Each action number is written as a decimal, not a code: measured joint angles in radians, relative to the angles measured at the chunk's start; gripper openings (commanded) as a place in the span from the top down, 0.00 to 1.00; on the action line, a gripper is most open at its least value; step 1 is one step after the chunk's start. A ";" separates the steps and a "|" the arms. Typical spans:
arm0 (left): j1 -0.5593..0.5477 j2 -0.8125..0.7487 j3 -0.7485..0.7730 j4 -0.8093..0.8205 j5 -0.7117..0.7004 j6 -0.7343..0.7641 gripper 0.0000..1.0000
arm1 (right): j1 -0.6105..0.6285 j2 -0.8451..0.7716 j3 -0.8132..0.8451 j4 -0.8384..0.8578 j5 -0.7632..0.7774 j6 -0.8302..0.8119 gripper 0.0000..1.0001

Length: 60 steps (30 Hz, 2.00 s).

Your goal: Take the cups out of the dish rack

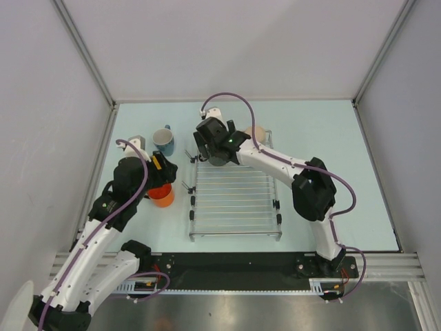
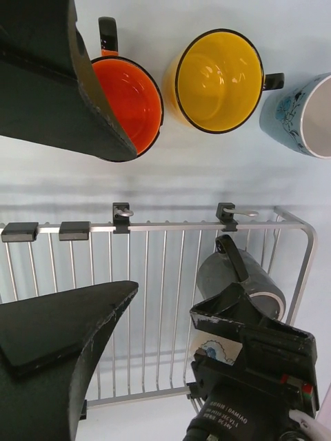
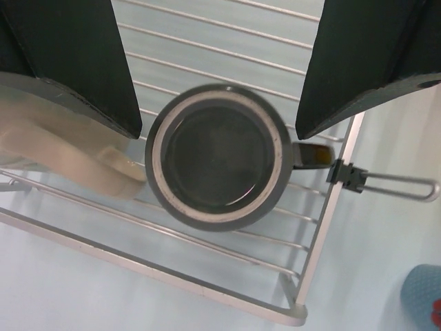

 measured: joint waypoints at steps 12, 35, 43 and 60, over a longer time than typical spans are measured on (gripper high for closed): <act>-0.002 0.010 -0.003 0.014 0.000 0.000 0.24 | -0.063 0.091 0.061 0.004 -0.028 -0.004 0.00; -0.007 0.012 -0.019 0.021 0.001 -0.002 0.24 | -0.070 0.076 0.016 0.058 -0.061 0.030 0.04; -0.013 0.011 -0.019 0.021 0.005 -0.002 0.24 | -0.046 0.068 -0.034 0.063 -0.058 0.047 0.01; -0.016 0.006 -0.047 0.031 0.005 -0.009 0.25 | -0.031 0.051 -0.077 0.105 -0.039 0.064 1.00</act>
